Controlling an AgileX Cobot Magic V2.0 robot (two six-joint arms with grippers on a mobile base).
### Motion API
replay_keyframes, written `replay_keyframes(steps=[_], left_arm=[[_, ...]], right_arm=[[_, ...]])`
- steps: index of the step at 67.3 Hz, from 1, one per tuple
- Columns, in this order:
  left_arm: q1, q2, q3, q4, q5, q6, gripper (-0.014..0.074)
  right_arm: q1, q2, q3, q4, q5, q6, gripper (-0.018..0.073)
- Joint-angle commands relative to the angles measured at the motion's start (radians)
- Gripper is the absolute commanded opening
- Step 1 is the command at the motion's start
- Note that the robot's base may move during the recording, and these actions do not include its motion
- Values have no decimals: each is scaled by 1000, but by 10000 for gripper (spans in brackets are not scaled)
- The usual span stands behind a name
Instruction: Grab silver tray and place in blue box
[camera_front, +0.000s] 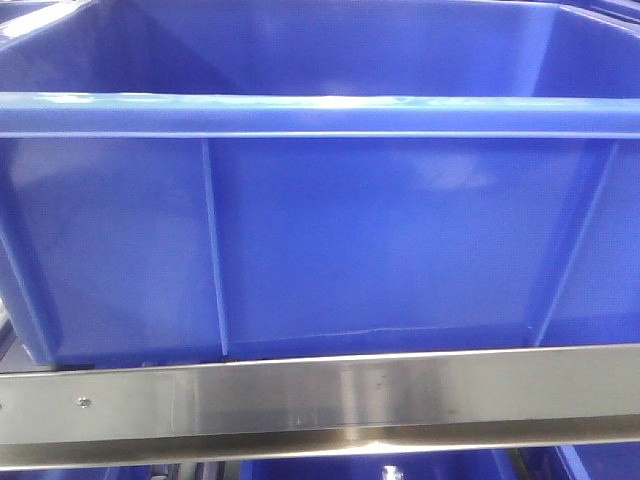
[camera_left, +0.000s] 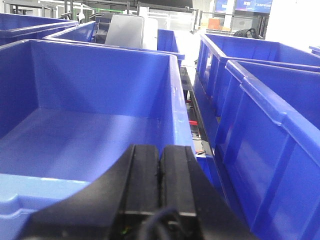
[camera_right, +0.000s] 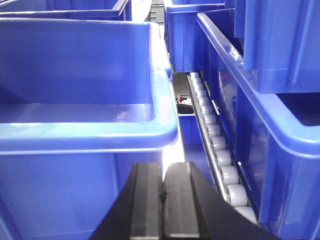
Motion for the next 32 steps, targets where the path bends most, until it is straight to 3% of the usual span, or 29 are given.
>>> replay_keyframes(steps=[1,32], left_arm=[[4,-16,-1,-7,-85,-2,-105],[4,-16,-1,-7,-85,-2,-105]], right_arm=[[-6,-20,2,-1,-94,-8,51],[-6,-20,2,-1,-94,-8,51]])
